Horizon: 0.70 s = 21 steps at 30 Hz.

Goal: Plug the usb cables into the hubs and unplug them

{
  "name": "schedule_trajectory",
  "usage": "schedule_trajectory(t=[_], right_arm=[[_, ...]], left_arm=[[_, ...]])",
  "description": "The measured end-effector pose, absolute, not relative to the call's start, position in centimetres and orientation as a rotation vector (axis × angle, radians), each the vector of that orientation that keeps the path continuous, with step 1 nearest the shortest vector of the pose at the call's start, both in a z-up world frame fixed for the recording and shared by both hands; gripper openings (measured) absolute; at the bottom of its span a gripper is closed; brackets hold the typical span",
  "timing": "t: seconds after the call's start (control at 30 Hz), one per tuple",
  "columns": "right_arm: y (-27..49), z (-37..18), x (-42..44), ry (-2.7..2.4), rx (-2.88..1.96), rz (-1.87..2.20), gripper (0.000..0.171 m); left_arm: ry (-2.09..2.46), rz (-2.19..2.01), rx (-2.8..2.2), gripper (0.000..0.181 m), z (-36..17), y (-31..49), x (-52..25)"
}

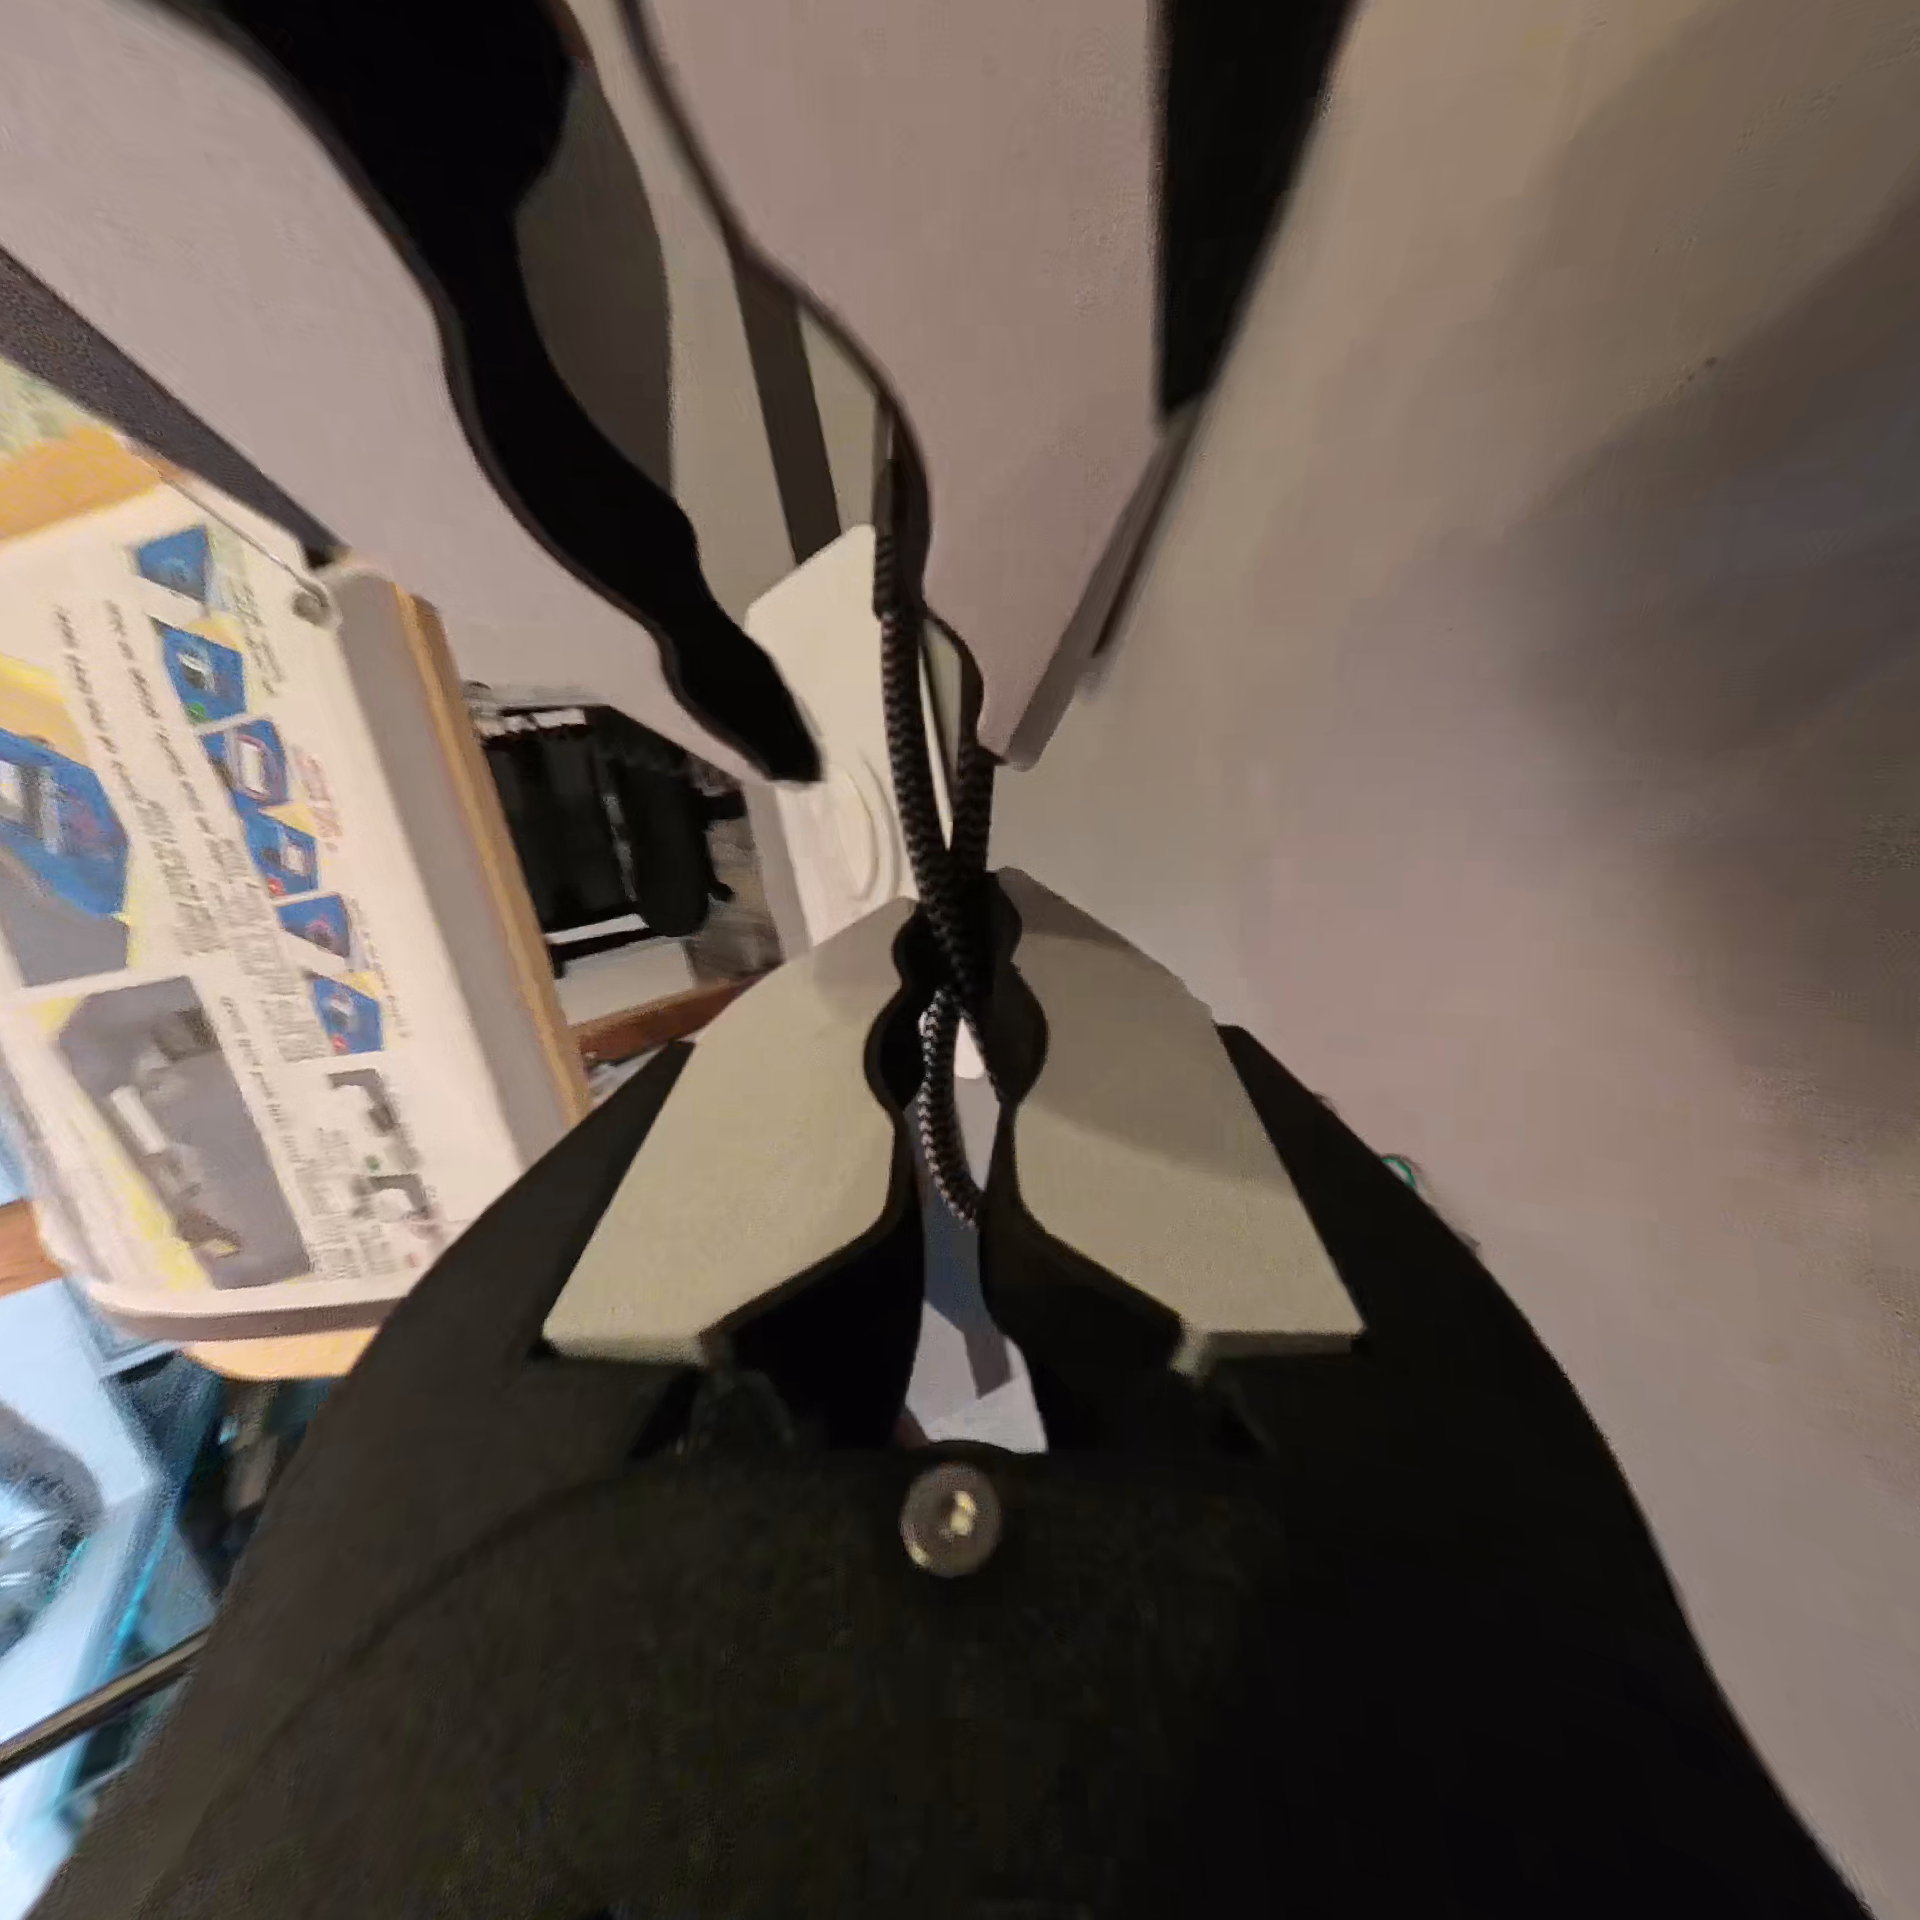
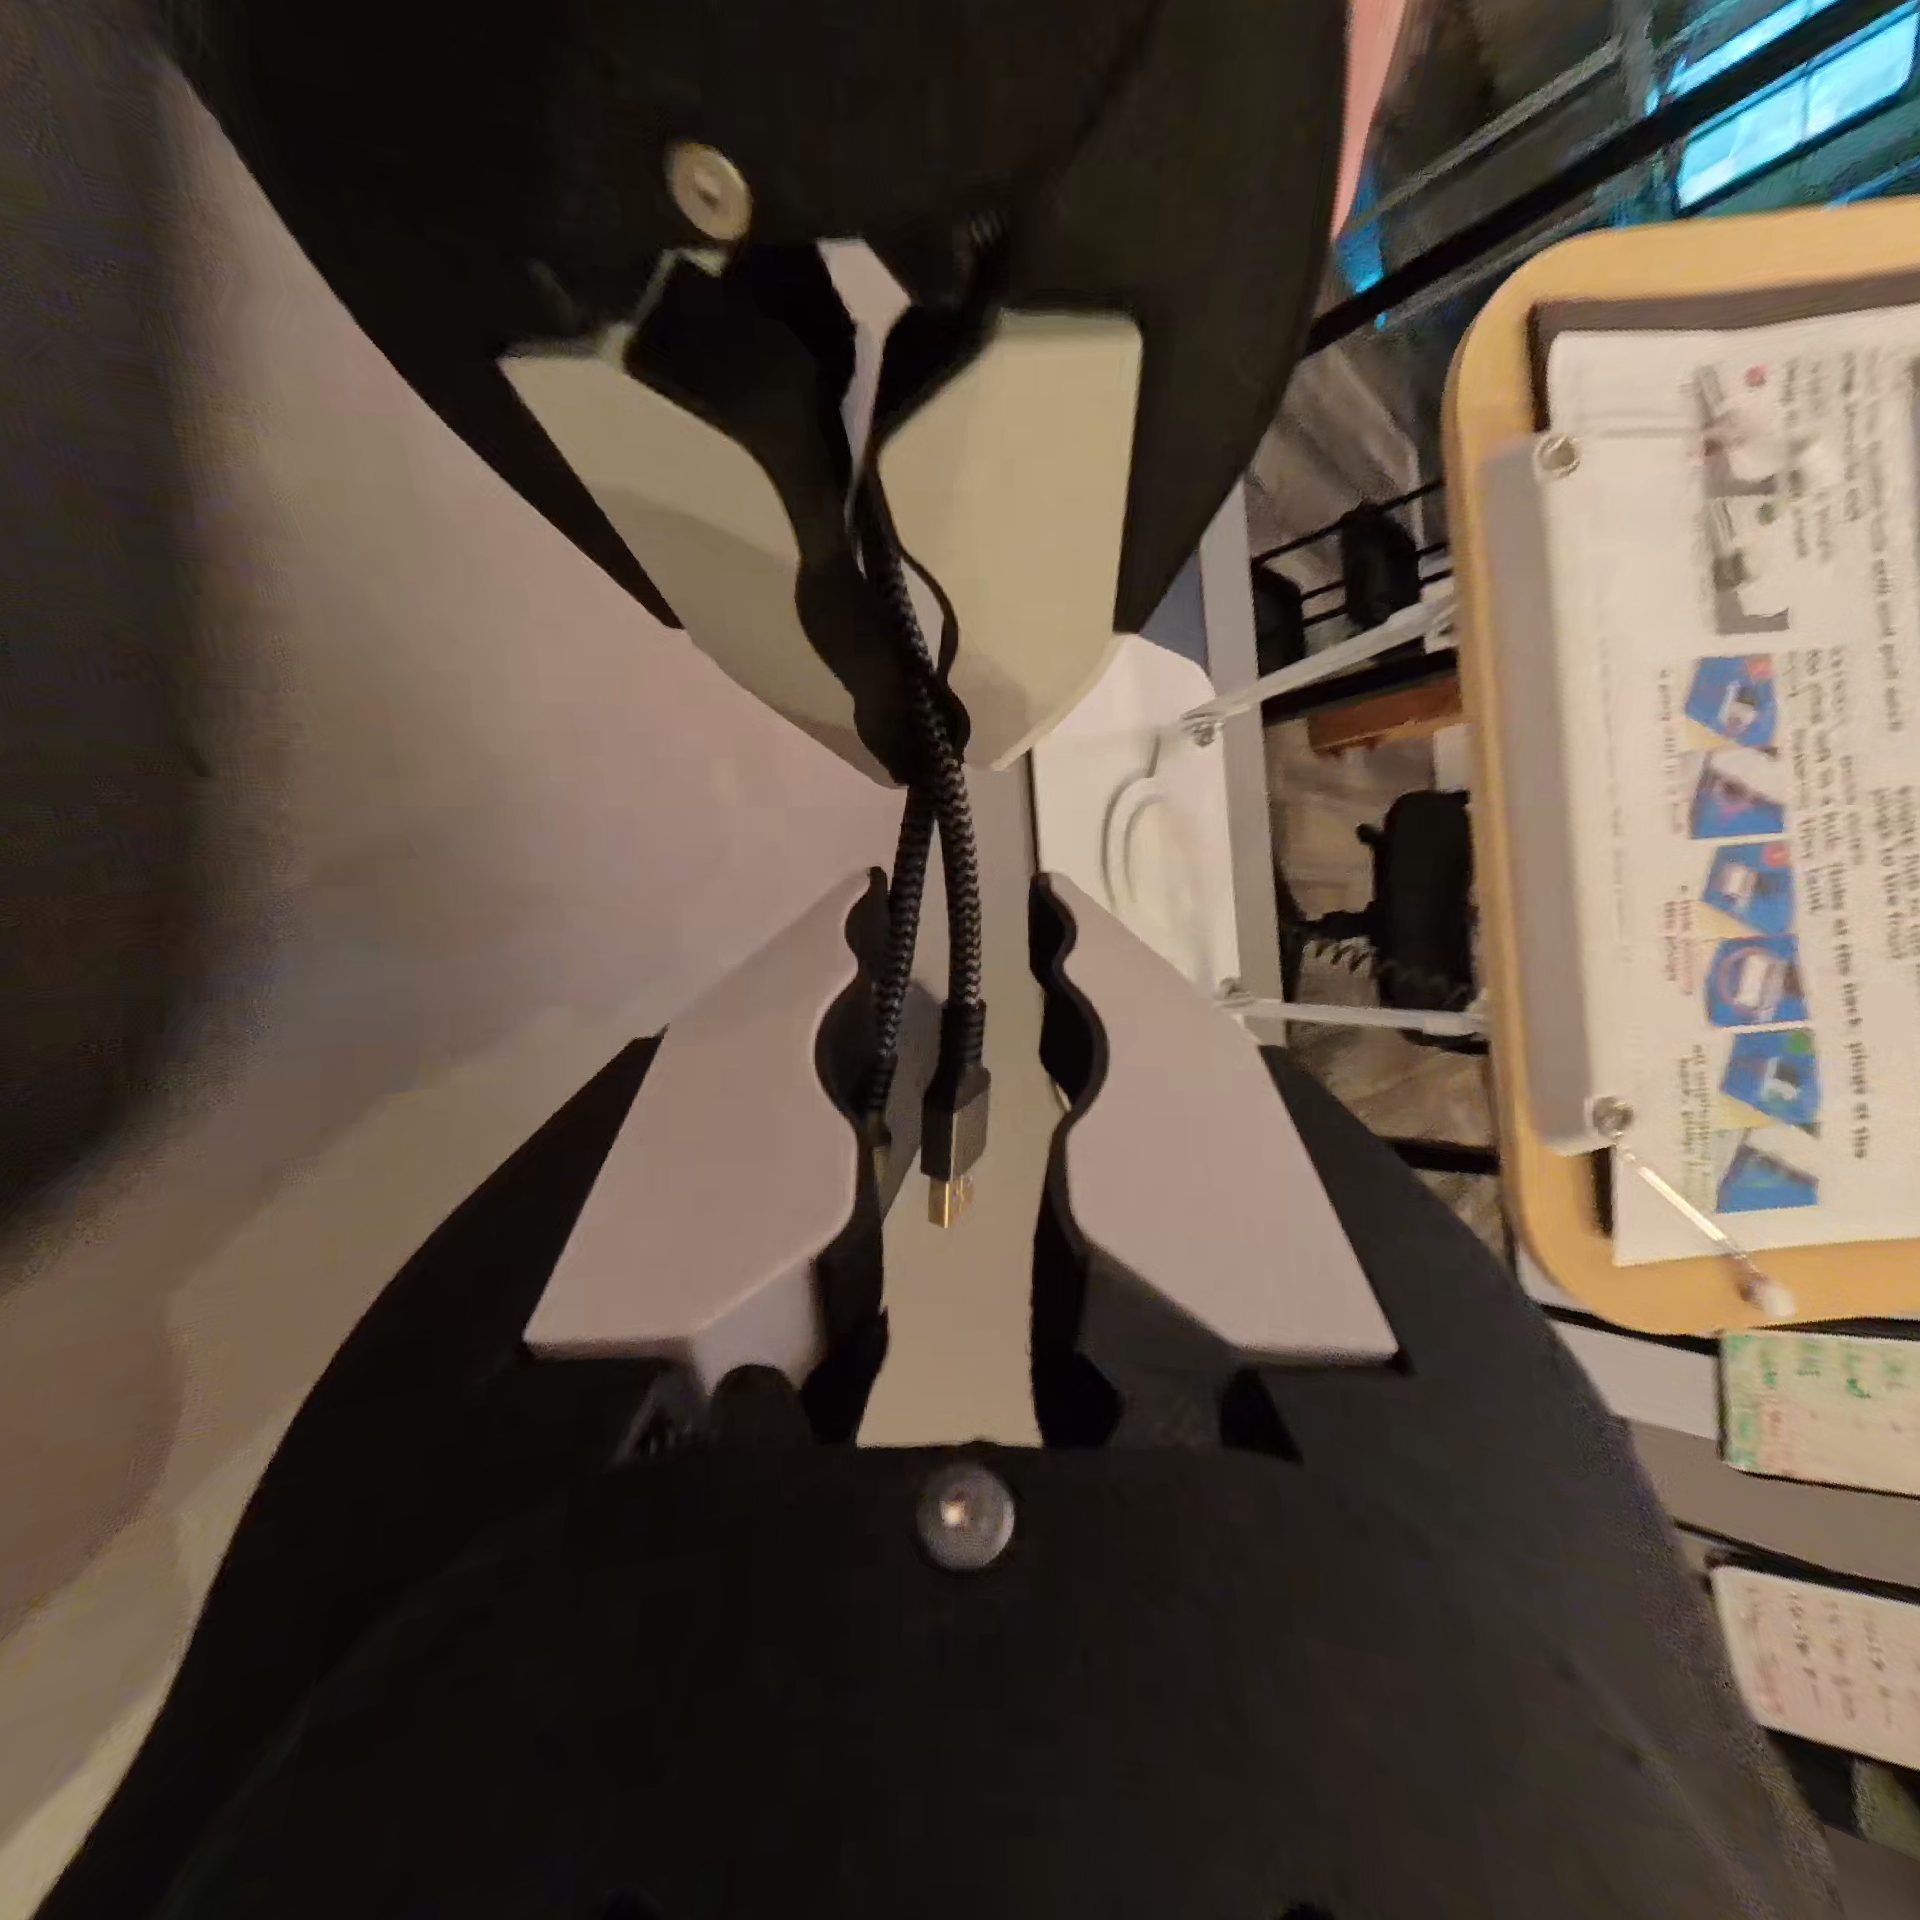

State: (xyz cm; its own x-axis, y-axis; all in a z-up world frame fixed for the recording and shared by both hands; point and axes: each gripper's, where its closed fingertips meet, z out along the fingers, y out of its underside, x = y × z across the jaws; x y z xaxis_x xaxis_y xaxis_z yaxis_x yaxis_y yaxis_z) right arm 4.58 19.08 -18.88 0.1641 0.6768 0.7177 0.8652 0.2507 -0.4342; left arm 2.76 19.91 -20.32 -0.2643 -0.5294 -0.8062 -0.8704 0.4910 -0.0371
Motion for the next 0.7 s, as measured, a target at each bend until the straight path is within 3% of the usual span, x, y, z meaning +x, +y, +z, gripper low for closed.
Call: schedule_trajectory(t=[0.3,0.37,0.47,0.7], right_arm=[[19.5,-17.3,4.3,-1.493,-1.223,-0.404,0.040],[19.7,-17.7,4.1,-1.504,-1.187,-0.486,0.035],[20.0,-17.8,4.2,-1.500,-1.159,-0.577,0.011],[19.7,-17.4,4.5,-1.484,-1.198,-0.546,0.003]], left_arm=[[1.880,0.150,-1.414,0.007,-19.3,19.6,2.0],[1.884,0.094,-1.431,0.007,-19.0,19.3,2.3],[1.891,0.088,-1.437,0.007,-18.8,19.3,2.5],[1.891,0.117,-1.380,0.007,-18.0,19.4,2.8]])
